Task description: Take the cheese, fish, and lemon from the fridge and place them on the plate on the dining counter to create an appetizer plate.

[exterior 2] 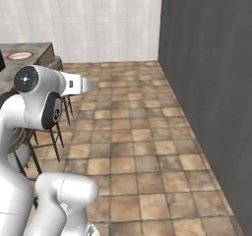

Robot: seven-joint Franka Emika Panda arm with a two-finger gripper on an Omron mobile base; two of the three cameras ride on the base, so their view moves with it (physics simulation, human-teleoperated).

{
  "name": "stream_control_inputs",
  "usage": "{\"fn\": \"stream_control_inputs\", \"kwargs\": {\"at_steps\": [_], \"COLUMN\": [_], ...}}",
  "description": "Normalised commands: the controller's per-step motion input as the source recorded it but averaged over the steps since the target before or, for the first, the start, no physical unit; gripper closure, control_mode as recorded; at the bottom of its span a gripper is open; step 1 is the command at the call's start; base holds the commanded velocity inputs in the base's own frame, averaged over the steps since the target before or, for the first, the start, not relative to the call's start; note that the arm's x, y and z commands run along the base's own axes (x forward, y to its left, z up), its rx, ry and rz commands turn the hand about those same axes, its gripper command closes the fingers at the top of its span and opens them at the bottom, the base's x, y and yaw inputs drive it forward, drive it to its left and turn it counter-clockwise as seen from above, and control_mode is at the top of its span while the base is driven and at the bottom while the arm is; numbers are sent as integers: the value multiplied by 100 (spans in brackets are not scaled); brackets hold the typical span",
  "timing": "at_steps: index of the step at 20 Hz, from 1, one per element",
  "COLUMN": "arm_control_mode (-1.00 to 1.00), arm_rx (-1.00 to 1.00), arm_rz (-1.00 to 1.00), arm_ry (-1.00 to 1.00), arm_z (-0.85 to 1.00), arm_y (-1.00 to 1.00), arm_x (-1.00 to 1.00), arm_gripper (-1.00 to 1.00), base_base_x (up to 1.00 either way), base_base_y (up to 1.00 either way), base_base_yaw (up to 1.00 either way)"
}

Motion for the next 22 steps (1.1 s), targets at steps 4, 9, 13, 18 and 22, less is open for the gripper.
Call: {"fn": "stream_control_inputs", "kwargs": {"at_steps": [4, 9, 13, 18, 22], "arm_control_mode": [100, 100, 100, 100, 100], "arm_rx": [0, 0, 0, 0, 0], "arm_rz": [0, 0, 0, 0, 0], "arm_ry": [0, 0, 0, 0, 0], "arm_z": [0, 0, 0, 0, 0], "arm_y": [0, 0, 0, 0, 0], "arm_x": [0, 0, 0, 0, 0], "arm_gripper": [100, 100, 100, 100, 100], "base_base_x": [100, 100, 100, 100, 100], "base_base_y": [-14, -10, -16, -22, -42], "base_base_yaw": [29, 24, 24, 35, 42]}}
